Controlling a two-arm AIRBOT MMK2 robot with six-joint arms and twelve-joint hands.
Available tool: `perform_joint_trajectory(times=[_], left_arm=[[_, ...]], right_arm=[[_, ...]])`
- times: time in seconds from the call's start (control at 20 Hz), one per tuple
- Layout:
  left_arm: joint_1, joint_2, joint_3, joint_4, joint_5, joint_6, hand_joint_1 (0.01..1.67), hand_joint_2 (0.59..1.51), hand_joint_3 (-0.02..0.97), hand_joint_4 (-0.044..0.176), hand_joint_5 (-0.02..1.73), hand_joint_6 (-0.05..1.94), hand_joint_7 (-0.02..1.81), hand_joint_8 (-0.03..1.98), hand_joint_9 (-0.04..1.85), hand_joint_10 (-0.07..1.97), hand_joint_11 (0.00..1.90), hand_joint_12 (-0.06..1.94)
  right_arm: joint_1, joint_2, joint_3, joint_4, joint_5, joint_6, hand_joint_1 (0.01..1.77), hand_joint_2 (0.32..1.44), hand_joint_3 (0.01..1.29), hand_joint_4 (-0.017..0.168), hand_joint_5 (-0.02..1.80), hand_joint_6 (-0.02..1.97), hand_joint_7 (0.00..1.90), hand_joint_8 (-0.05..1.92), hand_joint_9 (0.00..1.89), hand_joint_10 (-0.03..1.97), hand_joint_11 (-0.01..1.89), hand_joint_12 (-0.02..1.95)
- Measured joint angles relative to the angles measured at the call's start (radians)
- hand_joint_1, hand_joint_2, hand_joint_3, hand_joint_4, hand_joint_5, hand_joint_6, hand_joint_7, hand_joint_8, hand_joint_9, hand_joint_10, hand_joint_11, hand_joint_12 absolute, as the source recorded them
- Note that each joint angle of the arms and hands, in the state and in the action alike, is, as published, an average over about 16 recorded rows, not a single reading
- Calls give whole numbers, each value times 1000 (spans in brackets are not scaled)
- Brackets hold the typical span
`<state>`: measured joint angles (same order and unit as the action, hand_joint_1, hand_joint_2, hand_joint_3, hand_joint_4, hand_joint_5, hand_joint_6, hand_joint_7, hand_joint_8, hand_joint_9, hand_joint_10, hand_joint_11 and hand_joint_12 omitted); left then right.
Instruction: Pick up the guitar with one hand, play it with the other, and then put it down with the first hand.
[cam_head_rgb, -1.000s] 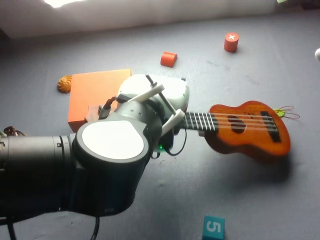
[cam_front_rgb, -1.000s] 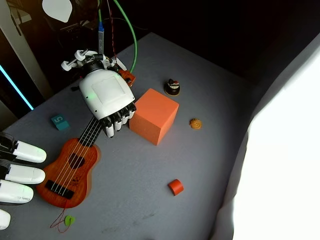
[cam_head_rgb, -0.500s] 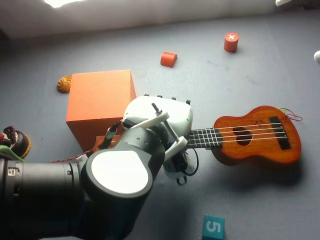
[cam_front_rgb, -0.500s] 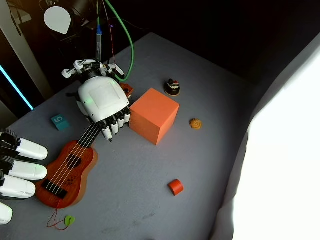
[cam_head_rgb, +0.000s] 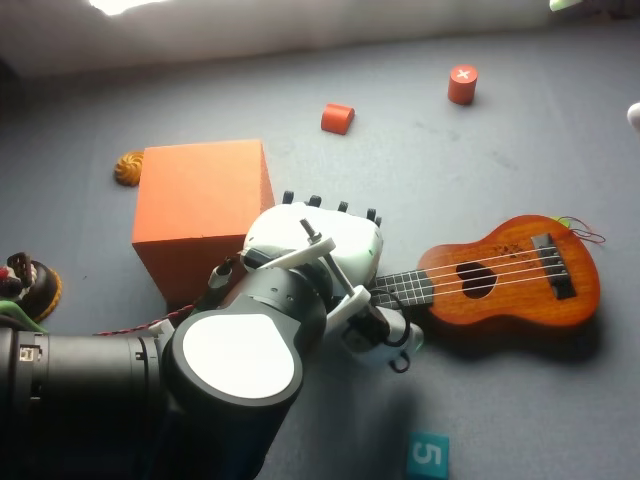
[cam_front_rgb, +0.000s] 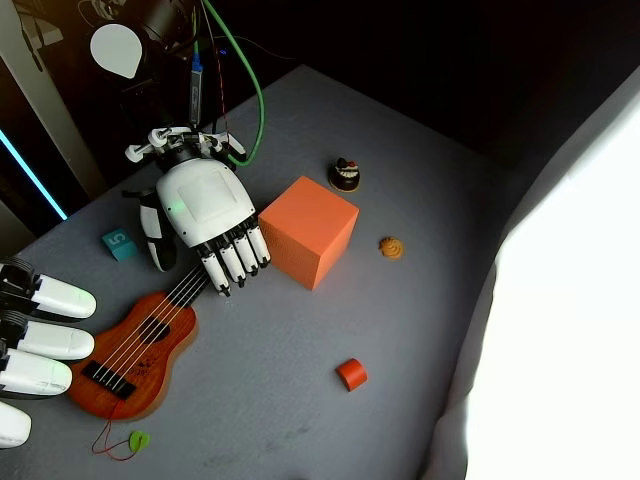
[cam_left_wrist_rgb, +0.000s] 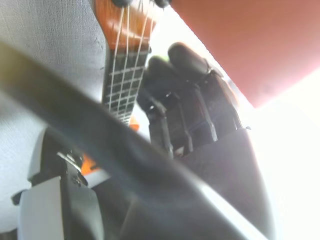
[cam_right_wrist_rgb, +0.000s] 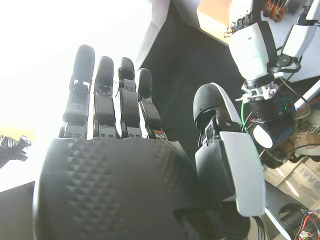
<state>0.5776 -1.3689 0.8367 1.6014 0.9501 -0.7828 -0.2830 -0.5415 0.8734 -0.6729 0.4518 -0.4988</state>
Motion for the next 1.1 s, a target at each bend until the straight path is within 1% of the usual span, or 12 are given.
perform_joint_trajectory(times=[0.1, 0.2, 0.35, 0.45, 0.55, 0.65, 0.7, 0.75, 0.8, 0.9, 1.0, 1.1], left_arm=[[1, 0, 1, 2, -1, 4, 442, 1041, 13, 48, 302, 451, 333, 596, 359, 787, 254, 1201], [-1, 0, 3, 2, -4, 11, 348, 1045, 12, 58, 230, 259, 257, 368, 269, 551, 162, 964], [-14, 4, 5, -5, -11, 34, 229, 1047, 13, 74, 143, 47, 168, 93, 174, 239, 74, 632], [-30, 12, 4, -20, -16, 56, 162, 1047, 14, 82, 90, 8, 114, 15, 125, 99, 38, 444], [-55, 26, 0, -47, -21, 89, 109, 1045, 16, 85, 49, 2, 65, 12, 78, 25, 20, 265], [-91, 42, -5, -86, -24, 135, 67, 1045, 17, 84, 26, -1, 33, 12, 41, 5, 17, 122], [-112, 51, -8, -110, -28, 162, 51, 1050, 17, 82, 26, -1, 32, 11, 37, 6, 17, 93], [-137, 62, -10, -137, -33, 193, 40, 1060, 17, 77, 42, 1, 54, 13, 54, 17, 21, 123], [-164, 73, -14, -167, -40, 226, 35, 1072, 17, 73, 67, 5, 93, 18, 87, 34, 28, 199], [-222, 96, -22, -236, -55, 298, 38, 1100, 17, 61, 140, 20, 192, 70, 172, 117, 65, 400], [-284, 121, -31, -318, -71, 385, 50, 1131, 17, 50, 252, 44, 306, 198, 273, 288, 138, 608], [-346, 146, -41, -405, -87, 477, 59, 1165, 17, 40, 377, 67, 425, 318, 382, 455, 223, 816]], right_arm=[[0, 0, -2, -2, 0, 0, 264, 1359, 17, 4, 21, 548, 275, 14, 16, 670, 20, 1201], [0, 0, -4, -5, 1, 0, 265, 1359, 17, 3, 20, 509, 262, 15, 17, 651, 20, 1167], [0, 0, -6, -8, 1, 0, 266, 1359, 17, 4, 18, 455, 241, 15, 17, 620, 20, 1101], [0, 0, -8, -10, 1, 0, 263, 1359, 17, 4, 18, 420, 225, 15, 18, 593, 20, 1044], [0, 1, -10, -12, 1, 0, 249, 1359, 17, 4, 18, 386, 211, 15, 18, 558, 20, 952], [0, 1, -12, -14, 0, 0, 226, 1359, 17, 4, 21, 351, 195, 15, 18, 519, 20, 850], [0, 1, -13, -15, 0, 0, 211, 1358, 17, 4, 24, 333, 187, 15, 19, 502, 20, 808], [0, 1, -13, -15, 0, 0, 197, 1358, 17, 4, 30, 328, 183, 15, 19, 501, 20, 787], [0, 1, -14, -16, 0, 0, 183, 1358, 17, 4, 35, 336, 184, 15, 19, 514, 20, 784], [0, 1, -14, -16, -1, 0, 161, 1358, 17, 4, 49, 384, 204, 24, 26, 566, 20, 828], [0, 2, -14, -16, -1, 0, 148, 1358, 18, 4, 76, 496, 244, 135, 60, 680, 22, 938], [0, 2, -14, -16, -2, 0, 140, 1359, 18, 3, 115, 621, 286, 309, 103, 833, 38, 1073]])
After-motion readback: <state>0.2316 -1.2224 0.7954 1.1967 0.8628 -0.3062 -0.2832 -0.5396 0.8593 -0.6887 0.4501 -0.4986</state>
